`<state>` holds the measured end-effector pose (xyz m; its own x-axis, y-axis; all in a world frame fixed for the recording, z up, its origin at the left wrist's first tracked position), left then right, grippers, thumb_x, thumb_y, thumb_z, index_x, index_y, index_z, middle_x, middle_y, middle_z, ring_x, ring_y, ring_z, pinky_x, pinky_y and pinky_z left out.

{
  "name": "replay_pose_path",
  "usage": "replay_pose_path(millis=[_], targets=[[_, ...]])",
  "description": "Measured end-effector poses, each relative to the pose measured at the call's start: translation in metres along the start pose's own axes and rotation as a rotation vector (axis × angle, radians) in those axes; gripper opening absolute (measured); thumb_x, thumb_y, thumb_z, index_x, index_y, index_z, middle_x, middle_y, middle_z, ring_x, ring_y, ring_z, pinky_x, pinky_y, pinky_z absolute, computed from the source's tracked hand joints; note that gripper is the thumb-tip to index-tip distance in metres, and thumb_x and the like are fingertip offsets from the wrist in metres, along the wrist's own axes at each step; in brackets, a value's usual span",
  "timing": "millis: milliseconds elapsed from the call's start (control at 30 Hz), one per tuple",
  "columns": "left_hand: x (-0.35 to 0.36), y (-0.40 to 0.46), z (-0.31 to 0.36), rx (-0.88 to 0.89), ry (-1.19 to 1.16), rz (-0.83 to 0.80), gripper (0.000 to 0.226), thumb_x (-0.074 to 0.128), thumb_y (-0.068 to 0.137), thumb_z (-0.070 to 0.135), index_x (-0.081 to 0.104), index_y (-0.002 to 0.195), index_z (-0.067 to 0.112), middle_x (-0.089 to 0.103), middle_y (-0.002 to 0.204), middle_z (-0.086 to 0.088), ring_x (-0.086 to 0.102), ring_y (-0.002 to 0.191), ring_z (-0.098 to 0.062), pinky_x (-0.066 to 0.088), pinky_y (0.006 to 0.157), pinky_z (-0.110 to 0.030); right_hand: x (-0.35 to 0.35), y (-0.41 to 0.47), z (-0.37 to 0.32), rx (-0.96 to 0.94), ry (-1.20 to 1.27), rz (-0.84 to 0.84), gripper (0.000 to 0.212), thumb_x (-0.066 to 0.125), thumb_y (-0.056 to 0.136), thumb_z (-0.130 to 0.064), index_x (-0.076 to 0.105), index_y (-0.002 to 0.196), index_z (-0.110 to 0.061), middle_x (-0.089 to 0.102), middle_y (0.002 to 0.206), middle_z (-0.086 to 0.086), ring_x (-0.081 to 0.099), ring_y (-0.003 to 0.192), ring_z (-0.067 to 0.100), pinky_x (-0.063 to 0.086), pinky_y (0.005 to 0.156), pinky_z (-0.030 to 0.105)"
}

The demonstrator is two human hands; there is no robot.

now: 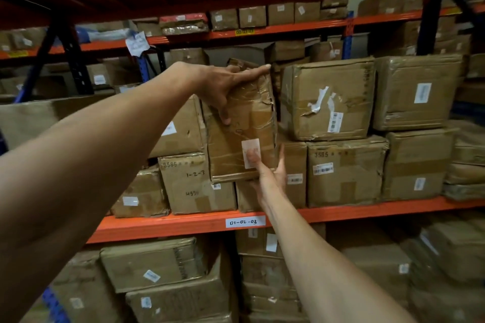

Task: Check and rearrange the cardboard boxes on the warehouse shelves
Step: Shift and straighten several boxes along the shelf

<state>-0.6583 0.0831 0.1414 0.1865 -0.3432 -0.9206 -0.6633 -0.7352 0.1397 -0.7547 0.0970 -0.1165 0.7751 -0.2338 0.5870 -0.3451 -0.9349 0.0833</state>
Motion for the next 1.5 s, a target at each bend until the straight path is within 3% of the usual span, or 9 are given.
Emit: replay_pose_path(millis=[100, 267, 367, 467, 800, 1067, 1200, 1333, 1500], targets=[[0.001, -0.002, -0.002, -0.001, -0.013, 0.048, 0.138, 0.092, 0.065, 0.051, -0.016, 0.151, 0.062, 0.028, 0.161, -0.008, 0.032, 0.146, -0.037, 0.036, 0.113, -0.056, -0.003, 0.01, 0.0, -0.034, -0.043, 0.049, 0.096, 0.103, 0.035, -0.059, 0.055, 0.118, -0.068, 0.071, 0.129, 0.0, 0.062, 0.127, 0.026, 0.047, 0.109, 0.06], [0.003, -0.01, -0.018, -0.043, -0.071, 0.192, 0.134, 0.087, 0.069, 0.058, -0.019, 0.15, 0.061, 0.04, 0.152, -0.01, 0.044, 0.135, -0.036, 0.041, 0.106, -0.053, 0.0, 0.013, -0.042, -0.16, -0.121, 0.033, 0.085, 0.099, 0.061, -0.032, 0.06, 0.135, -0.042, 0.077, 0.1, -0.006, 0.07, 0.109, 0.017, 0.052, 0.105, 0.051], [0.008, -0.024, -0.037, -0.072, -0.302, 0.301, 0.133, 0.087, 0.069, 0.056, -0.018, 0.151, 0.061, 0.037, 0.154, -0.011, 0.043, 0.136, -0.037, 0.04, 0.11, -0.057, 0.009, 0.017, -0.099, -0.287, -0.292, -0.031, 0.082, 0.093, 0.072, -0.013, 0.058, 0.145, -0.025, 0.074, 0.112, 0.0, 0.071, 0.097, 0.012, 0.061, 0.08, 0.023], [0.028, -0.035, -0.048, -0.117, -0.608, 0.45, 0.135, 0.09, 0.067, 0.053, -0.015, 0.152, 0.062, 0.029, 0.158, -0.014, 0.038, 0.139, -0.038, 0.037, 0.111, -0.064, 0.021, 0.017, -0.157, -0.402, -0.593, -0.09, 0.077, 0.094, 0.071, -0.018, 0.062, 0.14, -0.029, 0.061, 0.14, -0.003, 0.058, 0.124, 0.014, 0.049, 0.083, 0.011], [0.171, -0.063, -0.025, -0.352, -1.256, 0.657, 0.144, 0.094, 0.062, 0.053, -0.021, 0.148, 0.063, 0.023, 0.168, 0.0, 0.032, 0.15, -0.026, 0.033, 0.12, -0.055, 0.048, 0.031, -0.17, -0.536, -1.258, -0.201, 0.073, 0.095, 0.069, -0.04, 0.064, 0.135, -0.046, 0.056, 0.147, 0.006, 0.041, 0.142, 0.03, 0.037, 0.115, 0.043], [0.159, -0.055, -0.038, -0.445, -0.842, 0.532, 0.151, 0.094, 0.06, 0.052, -0.025, 0.151, 0.055, 0.02, 0.163, -0.028, 0.034, 0.143, -0.051, 0.034, 0.114, -0.064, 0.045, 0.051, -0.148, -0.497, -1.278, -0.198, 0.072, 0.094, 0.069, -0.045, 0.062, 0.132, -0.055, 0.051, 0.15, 0.004, 0.041, 0.141, 0.032, 0.037, 0.117, 0.046], [0.143, -0.024, -0.048, -0.501, -0.355, 0.443, 0.126, 0.085, 0.06, 0.069, 0.016, 0.159, 0.032, -0.017, 0.167, -0.019, -0.011, 0.153, -0.047, -0.002, 0.119, -0.065, 0.042, 0.073, -0.147, -0.474, -1.285, -0.223, 0.071, 0.093, 0.07, -0.044, 0.06, 0.131, -0.059, 0.048, 0.152, 0.004, 0.039, 0.142, 0.033, 0.036, 0.115, 0.049], [0.135, 0.011, -0.047, -0.315, -0.237, 0.373, 0.098, 0.081, 0.077, 0.055, 0.031, 0.149, 0.012, 0.033, 0.16, -0.012, 0.022, 0.152, -0.031, 0.005, 0.128, -0.048, 0.039, 0.104, -0.148, -0.484, -1.268, -0.243, 0.069, 0.094, 0.069, -0.041, 0.062, 0.127, -0.058, 0.052, 0.151, 0.004, 0.039, 0.143, 0.031, 0.038, 0.116, 0.048], [0.133, 0.043, -0.067, -0.314, -0.182, 0.284, 0.083, 0.078, 0.085, 0.042, 0.035, 0.15, 0.012, 0.042, 0.155, -0.011, 0.038, 0.144, -0.03, 0.023, 0.122, -0.041, 0.048, 0.144, -0.143, -0.507, -1.241, -0.278, 0.071, 0.094, 0.072, -0.03, 0.063, 0.134, -0.044, 0.053, 0.151, 0.003, 0.04, 0.143, 0.029, 0.035, 0.114, 0.038]])
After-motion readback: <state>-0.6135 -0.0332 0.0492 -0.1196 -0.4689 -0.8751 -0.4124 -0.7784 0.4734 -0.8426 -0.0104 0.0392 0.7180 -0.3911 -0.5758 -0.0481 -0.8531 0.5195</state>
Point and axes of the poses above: each hand's wrist, its own y-axis towards the middle knuckle, its own x-axis out of the palm, z = x × y, the point moved 8 cm from there along y, towards the middle knuckle
